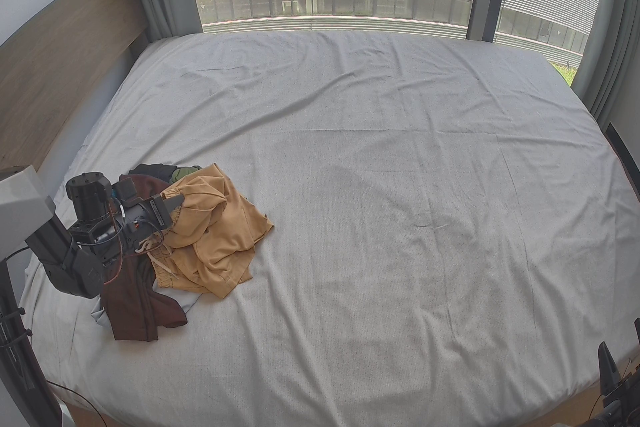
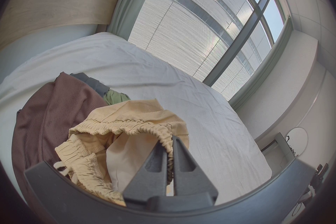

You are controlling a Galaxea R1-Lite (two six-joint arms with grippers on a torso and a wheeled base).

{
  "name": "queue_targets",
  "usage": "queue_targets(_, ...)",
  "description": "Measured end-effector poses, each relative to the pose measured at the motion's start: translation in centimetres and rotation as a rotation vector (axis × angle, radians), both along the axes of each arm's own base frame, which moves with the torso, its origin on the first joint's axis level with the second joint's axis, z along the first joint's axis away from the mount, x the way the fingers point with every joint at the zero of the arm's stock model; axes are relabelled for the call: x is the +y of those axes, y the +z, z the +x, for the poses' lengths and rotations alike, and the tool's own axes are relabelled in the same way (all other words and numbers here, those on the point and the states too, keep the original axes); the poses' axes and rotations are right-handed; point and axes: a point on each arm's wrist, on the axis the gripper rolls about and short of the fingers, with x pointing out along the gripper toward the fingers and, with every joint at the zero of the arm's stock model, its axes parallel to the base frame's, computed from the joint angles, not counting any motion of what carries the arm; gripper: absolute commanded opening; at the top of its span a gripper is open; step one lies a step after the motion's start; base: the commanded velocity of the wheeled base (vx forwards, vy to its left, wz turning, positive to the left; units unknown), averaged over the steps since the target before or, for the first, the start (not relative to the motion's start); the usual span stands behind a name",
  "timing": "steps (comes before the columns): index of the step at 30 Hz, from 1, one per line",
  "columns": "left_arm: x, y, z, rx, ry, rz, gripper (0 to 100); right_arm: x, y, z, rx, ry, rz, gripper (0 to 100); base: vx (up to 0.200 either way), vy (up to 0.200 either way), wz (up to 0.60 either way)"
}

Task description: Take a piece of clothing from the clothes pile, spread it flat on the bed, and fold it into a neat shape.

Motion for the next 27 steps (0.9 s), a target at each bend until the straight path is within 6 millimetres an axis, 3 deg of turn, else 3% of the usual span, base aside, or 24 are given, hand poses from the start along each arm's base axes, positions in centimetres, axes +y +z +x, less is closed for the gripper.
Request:
queue_targets(14,-1.8,0.8,-1.2,-0.047,-0.089,-0.019,0,0.0,0.0,0.0,0.0,0.0,0.0,100,0.0,0.0,0.0)
queue_targets(27,-4.4,6.1,-3.9,-0.123,-0.162,-0.143,0,0.0,0.0,0.0,0.0,0.001,0.0,100,0.0,0.0,0.0)
